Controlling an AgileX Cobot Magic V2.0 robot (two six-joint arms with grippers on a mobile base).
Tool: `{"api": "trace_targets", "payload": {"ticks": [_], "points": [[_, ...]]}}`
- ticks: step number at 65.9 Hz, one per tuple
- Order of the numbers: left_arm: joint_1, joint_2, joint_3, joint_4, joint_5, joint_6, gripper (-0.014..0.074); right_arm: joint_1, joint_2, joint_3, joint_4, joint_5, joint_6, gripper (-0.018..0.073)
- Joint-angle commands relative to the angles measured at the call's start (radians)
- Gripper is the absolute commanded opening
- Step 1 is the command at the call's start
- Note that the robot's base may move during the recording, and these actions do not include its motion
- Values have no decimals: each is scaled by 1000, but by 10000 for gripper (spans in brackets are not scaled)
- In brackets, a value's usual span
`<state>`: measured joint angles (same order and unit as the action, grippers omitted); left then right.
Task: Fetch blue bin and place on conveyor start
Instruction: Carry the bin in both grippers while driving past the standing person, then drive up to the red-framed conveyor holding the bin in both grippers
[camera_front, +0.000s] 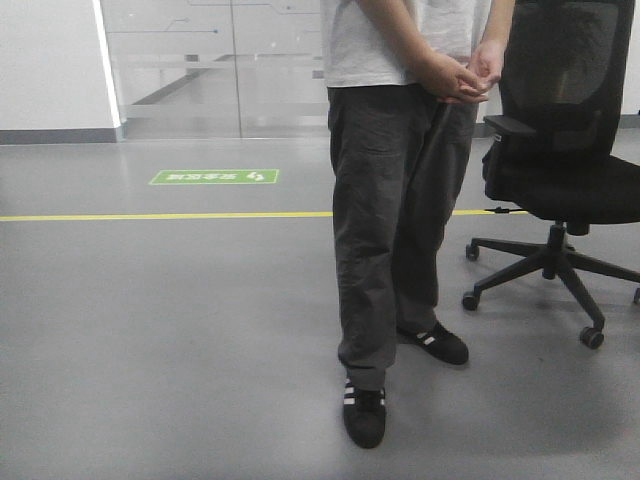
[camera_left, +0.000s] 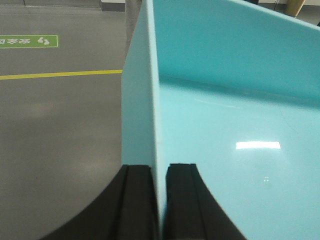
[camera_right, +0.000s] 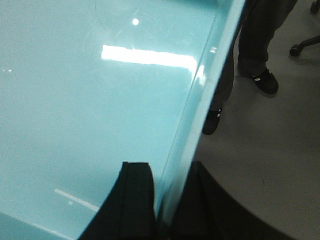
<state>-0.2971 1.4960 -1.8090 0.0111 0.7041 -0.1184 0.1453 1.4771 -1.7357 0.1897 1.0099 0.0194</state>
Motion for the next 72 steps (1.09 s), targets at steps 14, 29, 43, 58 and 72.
{"api": "trace_targets", "payload": {"ticks": [14,29,43,58,72], "points": [[-1,-12,-11,4,-71,4,-111,-3,-9,-8,-27,-17,-36,-151],[-1,-12,-11,4,-71,4,-111,-3,-1,-8,-27,-23,-36,-151],[-1,-12,-11,4,-71,4,-111,-3,-1,-8,-27,-23,-36,-151],[1,-12,-11,4,-71,4,-111,-3,-1,-8,-27,-23,-36,-151],[1,-12,-11,4,-71,4,-111,-3,-1,-8,-27,-23,-36,-151]]}}
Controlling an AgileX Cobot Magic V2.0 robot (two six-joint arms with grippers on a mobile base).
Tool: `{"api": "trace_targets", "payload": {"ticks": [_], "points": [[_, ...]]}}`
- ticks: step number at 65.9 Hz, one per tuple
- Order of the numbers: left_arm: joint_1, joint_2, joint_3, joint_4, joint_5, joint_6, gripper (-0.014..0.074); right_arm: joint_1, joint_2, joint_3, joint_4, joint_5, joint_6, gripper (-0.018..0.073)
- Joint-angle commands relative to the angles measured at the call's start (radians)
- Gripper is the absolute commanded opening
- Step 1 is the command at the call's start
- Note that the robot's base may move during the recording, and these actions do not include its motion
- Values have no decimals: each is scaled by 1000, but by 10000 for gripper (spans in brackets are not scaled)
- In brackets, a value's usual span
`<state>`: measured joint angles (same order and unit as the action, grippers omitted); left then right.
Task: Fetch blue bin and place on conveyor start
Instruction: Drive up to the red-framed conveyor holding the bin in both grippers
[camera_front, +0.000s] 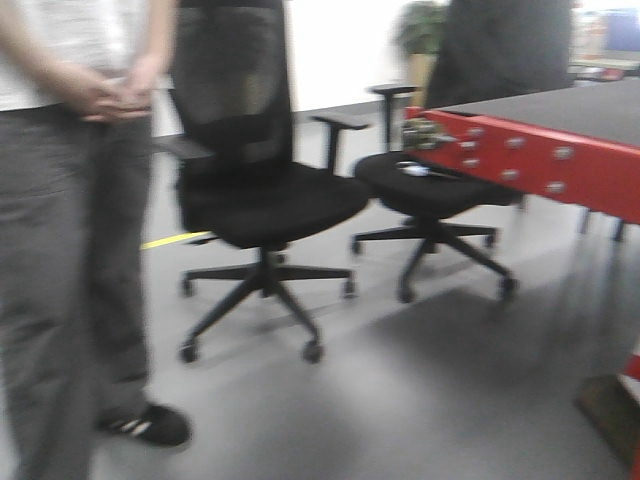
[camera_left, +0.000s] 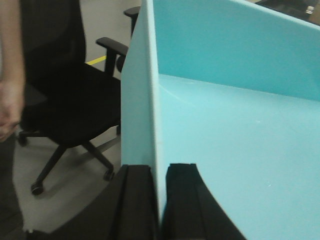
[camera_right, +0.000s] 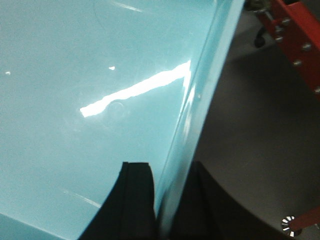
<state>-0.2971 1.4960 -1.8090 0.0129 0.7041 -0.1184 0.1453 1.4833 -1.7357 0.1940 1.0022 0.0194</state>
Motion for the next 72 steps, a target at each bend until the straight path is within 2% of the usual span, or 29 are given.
{"api": "trace_targets", "payload": {"ticks": [1,72], "points": [[1,-12,-11,2,-71,4,-111,-3,-7,-8,-32,-15,-36,-151],[1,-12,-11,2,-71,4,-111,-3,-7,-8,-32,-15,-36,-151]]}}
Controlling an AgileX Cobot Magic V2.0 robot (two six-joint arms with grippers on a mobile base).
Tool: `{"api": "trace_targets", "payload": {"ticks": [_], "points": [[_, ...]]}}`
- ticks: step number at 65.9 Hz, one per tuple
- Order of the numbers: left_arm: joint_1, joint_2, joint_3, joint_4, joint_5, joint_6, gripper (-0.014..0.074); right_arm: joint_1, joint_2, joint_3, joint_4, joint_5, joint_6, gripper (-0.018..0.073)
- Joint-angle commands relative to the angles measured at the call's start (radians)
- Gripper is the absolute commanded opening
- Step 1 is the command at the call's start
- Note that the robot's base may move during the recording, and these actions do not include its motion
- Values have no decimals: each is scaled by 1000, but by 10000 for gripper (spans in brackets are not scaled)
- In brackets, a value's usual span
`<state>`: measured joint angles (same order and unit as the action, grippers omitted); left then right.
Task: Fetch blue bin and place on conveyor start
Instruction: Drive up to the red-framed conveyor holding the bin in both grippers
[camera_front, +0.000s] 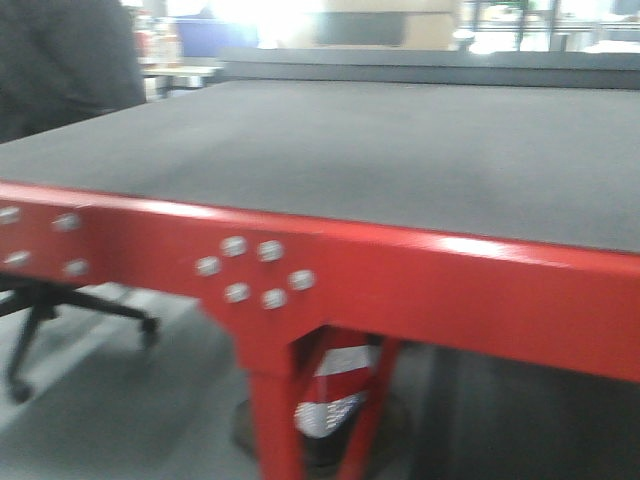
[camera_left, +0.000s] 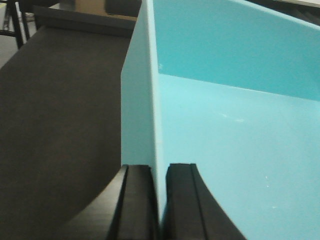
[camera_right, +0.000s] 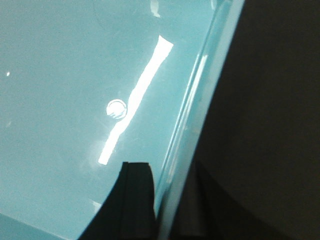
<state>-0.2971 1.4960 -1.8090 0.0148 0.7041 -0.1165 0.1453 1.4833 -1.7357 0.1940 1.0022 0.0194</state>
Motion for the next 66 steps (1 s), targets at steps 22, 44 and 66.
{"api": "trace_targets", "payload": {"ticks": [22,44,66], "points": [[1,-12,-11,0,-71,2,-111,-3,-7,-8,-32,-15,-36,-151],[1,-12,-11,0,-71,2,-111,-3,-7,-8,-32,-15,-36,-151],[1,-12,-11,0,-71,2,-111,-3,-7,-8,-32,-15,-36,-151]]}}
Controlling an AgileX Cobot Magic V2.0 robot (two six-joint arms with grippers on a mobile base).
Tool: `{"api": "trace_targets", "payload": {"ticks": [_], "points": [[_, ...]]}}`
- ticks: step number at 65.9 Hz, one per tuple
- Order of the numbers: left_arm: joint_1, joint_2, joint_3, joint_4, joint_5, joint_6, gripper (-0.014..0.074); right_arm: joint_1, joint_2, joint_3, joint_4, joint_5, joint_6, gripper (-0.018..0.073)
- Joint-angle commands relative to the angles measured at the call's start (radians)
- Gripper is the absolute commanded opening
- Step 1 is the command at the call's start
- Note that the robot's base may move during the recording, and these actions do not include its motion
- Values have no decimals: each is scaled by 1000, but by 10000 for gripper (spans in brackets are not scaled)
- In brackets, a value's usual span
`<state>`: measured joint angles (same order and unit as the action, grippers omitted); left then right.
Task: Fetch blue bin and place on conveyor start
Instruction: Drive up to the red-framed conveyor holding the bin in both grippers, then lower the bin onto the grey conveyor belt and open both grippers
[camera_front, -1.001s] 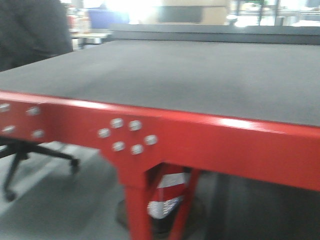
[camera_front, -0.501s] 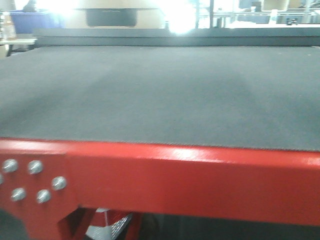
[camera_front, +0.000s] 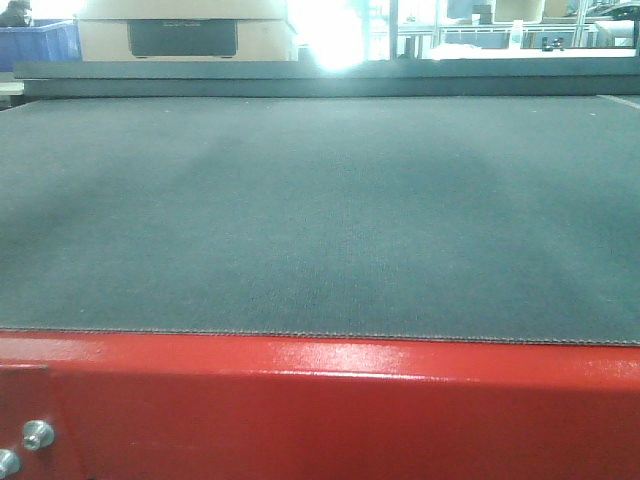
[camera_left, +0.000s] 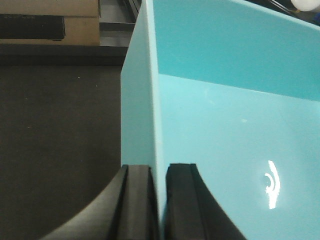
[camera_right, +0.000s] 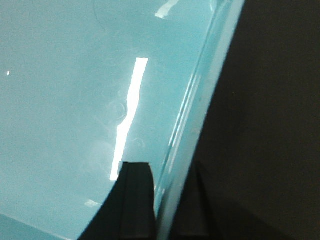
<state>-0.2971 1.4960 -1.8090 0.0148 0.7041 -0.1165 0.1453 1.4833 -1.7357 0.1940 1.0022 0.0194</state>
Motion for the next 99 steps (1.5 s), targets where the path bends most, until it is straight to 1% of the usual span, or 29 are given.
{"api": "trace_targets", "payload": {"ticks": [1,72,78,82,87,95,99], "points": [[1,-12,-11,0,-71,2,-111,-3,-7,-8,-32,-15,-36,-151],[1,-12,-11,0,-71,2,-111,-3,-7,-8,-32,-15,-36,-151],[1,-12,-11,0,-76,2,-111,-3,-6,-8,-32,-37,-36,-151],[1,-12,-11,-3,-58,2,-111,-3,-6,-8,-32,-39,-36,-151],[1,-10,-11,-7,0,2,-111,-3,-6,-8,-37,-37,-36,-151],[1,10,-2,-15,97,2,-111,-8,6,-8,-82,-44,-36,-151],[1,27,17,-21,97,2,-111,-13,21,-8,-91,-44,-36,-151]]}}
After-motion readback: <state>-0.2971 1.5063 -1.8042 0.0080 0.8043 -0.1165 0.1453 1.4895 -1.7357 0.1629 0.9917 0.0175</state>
